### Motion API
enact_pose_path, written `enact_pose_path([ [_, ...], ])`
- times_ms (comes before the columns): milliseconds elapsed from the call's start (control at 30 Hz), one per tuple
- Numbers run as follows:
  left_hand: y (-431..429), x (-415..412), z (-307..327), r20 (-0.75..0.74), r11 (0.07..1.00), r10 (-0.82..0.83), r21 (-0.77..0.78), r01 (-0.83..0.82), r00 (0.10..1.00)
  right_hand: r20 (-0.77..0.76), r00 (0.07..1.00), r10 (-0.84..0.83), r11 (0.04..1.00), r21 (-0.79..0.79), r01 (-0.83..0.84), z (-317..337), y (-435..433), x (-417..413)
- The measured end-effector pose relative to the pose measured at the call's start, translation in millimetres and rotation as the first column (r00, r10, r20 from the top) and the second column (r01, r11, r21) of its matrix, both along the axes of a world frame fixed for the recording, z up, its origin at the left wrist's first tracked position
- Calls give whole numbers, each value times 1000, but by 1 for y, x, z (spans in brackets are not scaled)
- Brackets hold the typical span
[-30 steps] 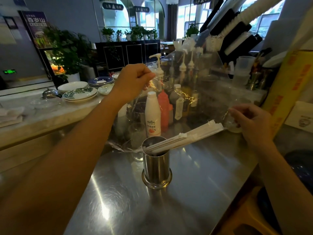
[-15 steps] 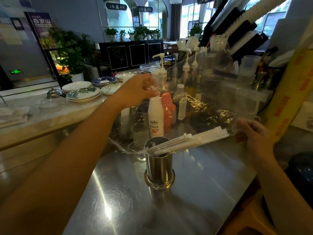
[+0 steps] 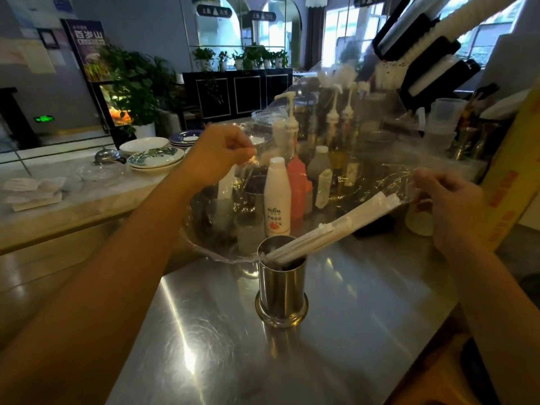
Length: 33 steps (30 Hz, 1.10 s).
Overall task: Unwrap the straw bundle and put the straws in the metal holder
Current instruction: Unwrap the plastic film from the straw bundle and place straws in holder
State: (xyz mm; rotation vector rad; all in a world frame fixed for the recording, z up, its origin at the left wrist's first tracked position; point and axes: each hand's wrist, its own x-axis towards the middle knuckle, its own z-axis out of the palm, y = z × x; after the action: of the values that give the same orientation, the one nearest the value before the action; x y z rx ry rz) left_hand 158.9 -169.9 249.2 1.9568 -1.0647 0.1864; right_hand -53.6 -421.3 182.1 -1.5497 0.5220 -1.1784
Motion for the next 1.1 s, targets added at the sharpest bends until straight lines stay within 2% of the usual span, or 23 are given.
enact_pose_path([
  [233,23,3,-4,-22,993,66,-97,-68,998,-17,997,74,994,-74,-75,25,5,17],
  [467,40,-4,-11,-124,988,137,-51,-144,983,18,984,175,981,-90,-173,33,21,27],
  [600,46,-4,-23,-234,975,195,-58,-214,953,-102,960,262,957,-100,-272,31,23,31],
  [733,49,-6,-29,-258,960,220,-116,-256,941,-75,972,224,971,-74,-229,39,25,37],
  [833,47,-7,-29,-260,928,251,-209,-309,932,-20,981,191,972,-138,-191,48,29,43],
  [1100,58,-4,-35,-314,947,195,-186,-262,929,-25,975,221,955,-198,-221,66,33,63],
])
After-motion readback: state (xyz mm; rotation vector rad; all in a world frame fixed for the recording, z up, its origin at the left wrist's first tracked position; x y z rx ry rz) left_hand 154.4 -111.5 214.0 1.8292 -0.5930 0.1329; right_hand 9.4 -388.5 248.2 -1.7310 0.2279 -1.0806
